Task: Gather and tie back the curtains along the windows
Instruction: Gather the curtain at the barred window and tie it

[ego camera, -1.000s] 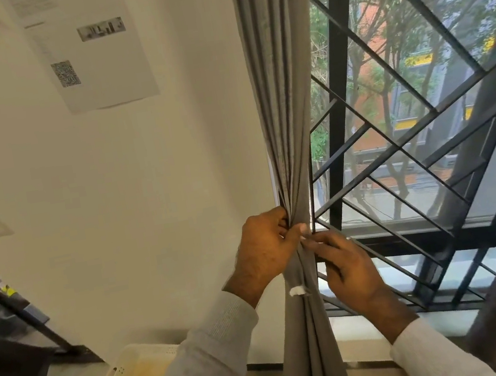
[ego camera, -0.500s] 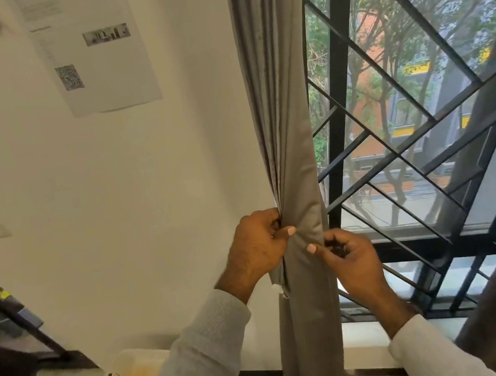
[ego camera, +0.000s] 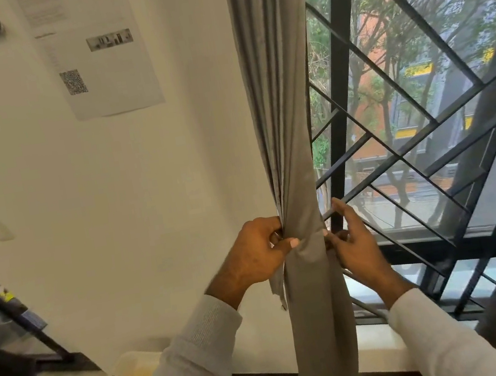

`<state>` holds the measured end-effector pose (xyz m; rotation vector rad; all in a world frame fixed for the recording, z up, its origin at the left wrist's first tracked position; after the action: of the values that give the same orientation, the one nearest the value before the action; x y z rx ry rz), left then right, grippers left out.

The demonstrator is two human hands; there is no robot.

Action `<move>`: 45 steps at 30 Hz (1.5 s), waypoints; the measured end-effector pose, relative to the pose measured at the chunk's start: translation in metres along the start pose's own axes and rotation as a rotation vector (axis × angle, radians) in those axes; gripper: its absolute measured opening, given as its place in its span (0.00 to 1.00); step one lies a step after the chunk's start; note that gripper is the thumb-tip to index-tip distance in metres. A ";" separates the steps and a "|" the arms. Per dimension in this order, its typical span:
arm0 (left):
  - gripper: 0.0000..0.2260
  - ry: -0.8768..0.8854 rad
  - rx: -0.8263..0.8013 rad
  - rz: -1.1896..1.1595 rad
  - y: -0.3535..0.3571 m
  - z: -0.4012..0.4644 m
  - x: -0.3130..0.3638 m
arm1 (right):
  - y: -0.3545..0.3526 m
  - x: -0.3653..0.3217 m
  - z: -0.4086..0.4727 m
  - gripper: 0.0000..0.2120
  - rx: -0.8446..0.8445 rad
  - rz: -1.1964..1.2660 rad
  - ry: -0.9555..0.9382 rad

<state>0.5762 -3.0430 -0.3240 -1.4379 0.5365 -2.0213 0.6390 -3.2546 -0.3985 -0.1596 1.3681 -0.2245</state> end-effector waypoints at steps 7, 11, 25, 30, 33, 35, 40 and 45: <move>0.11 -0.046 0.178 0.207 -0.008 0.001 0.007 | -0.007 -0.020 -0.020 0.07 0.217 -0.181 -0.160; 0.11 -0.077 0.261 0.243 -0.001 -0.003 0.014 | 0.010 -0.032 -0.063 0.06 0.247 -0.240 -0.481; 0.09 -0.045 0.000 -0.166 0.002 0.004 -0.008 | 0.035 -0.020 -0.065 0.17 -0.088 -0.139 -0.574; 0.02 -0.089 -0.047 -0.252 0.000 0.009 -0.010 | 0.029 -0.024 -0.056 0.18 -0.082 -0.073 -0.435; 0.05 -0.101 0.007 -0.246 0.006 0.011 -0.010 | 0.028 -0.027 -0.055 0.16 -0.054 -0.085 -0.380; 0.06 -0.087 0.017 -0.244 0.008 0.014 -0.008 | 0.024 -0.027 -0.054 0.12 -0.025 -0.034 -0.374; 0.10 0.084 -0.033 -0.087 0.000 0.023 0.005 | 0.012 -0.021 -0.048 0.11 -0.074 0.033 -0.237; 0.17 0.093 -0.128 -0.168 0.007 0.026 0.010 | 0.004 -0.025 -0.038 0.10 -0.120 -0.028 -0.236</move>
<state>0.6005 -3.0543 -0.3127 -1.5139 0.6118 -2.2299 0.5974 -3.2442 -0.3831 -0.2963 1.1447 -0.1413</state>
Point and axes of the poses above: each hand's wrist, its own z-axis towards the middle knuckle, its own y-axis out of the palm, x = y × z, the point moved 5 cm from there along z, towards the middle knuckle, and after that the axes turned 6 degrees about x, right-handed, at the moved point
